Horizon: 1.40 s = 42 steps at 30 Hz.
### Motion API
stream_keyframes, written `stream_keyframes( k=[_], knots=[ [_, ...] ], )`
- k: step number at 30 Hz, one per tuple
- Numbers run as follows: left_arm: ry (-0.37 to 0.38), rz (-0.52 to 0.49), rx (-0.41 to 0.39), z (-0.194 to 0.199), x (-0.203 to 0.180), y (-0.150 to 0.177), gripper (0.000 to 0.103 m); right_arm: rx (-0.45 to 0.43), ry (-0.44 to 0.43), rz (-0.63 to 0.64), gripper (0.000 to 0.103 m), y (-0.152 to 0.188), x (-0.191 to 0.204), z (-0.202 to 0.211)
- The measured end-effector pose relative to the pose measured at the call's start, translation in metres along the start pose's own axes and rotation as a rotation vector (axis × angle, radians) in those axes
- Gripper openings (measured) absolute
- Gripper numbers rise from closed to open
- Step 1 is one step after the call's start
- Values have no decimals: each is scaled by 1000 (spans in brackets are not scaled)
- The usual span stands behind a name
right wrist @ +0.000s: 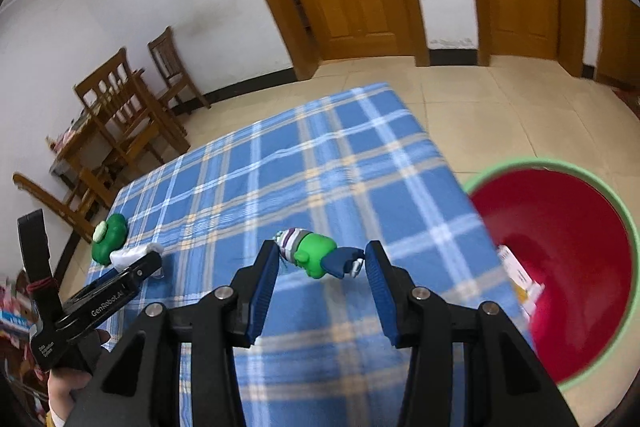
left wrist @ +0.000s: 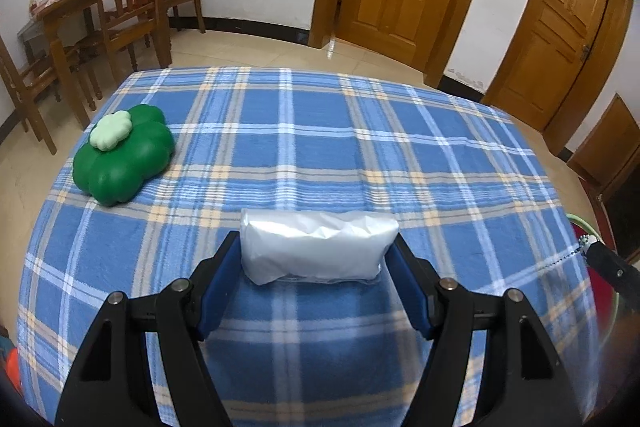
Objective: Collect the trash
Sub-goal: 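Carry the toy figure over the red bin and open the right tool while the left tool carries the package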
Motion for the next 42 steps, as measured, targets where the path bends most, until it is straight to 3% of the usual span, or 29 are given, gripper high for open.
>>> stream_keyframes(
  k=[8,20,31,42],
  knots=[
    [36,-42,-1,17,-33,2,72,-44,55,-101,48,3,-56,29],
    [141,-163,19,35,-117,12,72,-46,148,-231,48,26,-140,50],
    [193,-254,42,36,-176,22,72,-39,175,-323,50,41,-183,61],
    [253,-321,58,35,-222,33,72,-66,175,-325,55,37,-196,83]
  ],
)
Point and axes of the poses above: each gripper's, at about its wrist camera, not at the fingertips, and z roughly against the way its jaws point, x to its left, y to its underside, the point moved 10 cm from there along -z, roughly the way its jaws point, and after that the axes turned 1 degree about y, right-handed, at the moved point
